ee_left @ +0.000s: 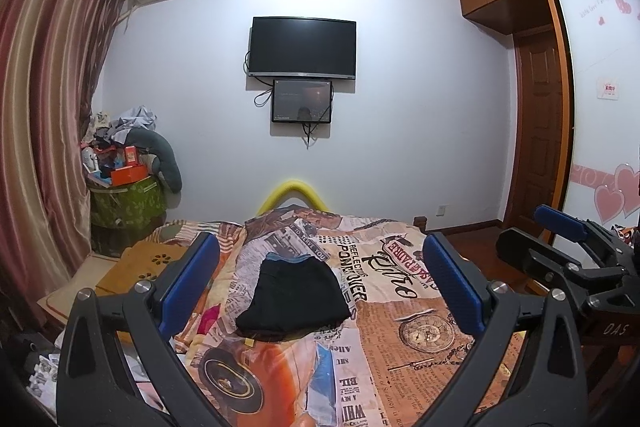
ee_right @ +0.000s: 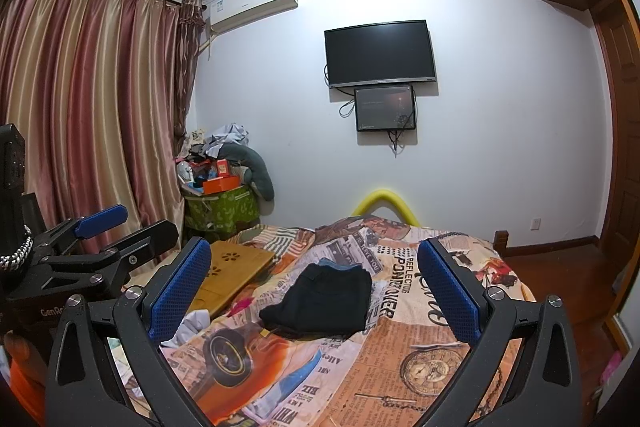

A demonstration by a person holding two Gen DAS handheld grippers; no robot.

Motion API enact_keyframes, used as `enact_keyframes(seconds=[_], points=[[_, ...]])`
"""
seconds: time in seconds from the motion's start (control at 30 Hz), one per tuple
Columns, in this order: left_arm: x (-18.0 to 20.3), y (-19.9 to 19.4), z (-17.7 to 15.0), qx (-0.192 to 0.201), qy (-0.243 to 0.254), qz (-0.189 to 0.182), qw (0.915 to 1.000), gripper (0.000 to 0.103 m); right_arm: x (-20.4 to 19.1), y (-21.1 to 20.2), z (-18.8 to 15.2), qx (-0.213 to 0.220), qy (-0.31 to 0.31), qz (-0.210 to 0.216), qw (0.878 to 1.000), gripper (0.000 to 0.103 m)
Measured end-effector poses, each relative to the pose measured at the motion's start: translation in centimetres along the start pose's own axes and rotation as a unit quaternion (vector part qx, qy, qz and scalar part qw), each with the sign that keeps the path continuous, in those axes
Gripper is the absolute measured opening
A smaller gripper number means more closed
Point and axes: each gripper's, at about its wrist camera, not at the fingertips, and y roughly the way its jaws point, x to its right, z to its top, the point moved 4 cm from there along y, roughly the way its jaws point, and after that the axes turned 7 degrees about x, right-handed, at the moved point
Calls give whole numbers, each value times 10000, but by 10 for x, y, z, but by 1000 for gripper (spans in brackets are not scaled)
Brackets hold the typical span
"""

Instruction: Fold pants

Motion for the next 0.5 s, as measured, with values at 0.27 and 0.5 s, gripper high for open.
enact_keyframes(seconds=[0.27, 0.5], points=[[1, 3, -2, -106, -2, -71, 9999, 103, -1, -1, 0, -15, 14, -5, 10000, 103], [-1, 3, -2, -125, -60, -101, 9999, 103, -2, -1, 1, -38, 24, -16, 10000, 103]])
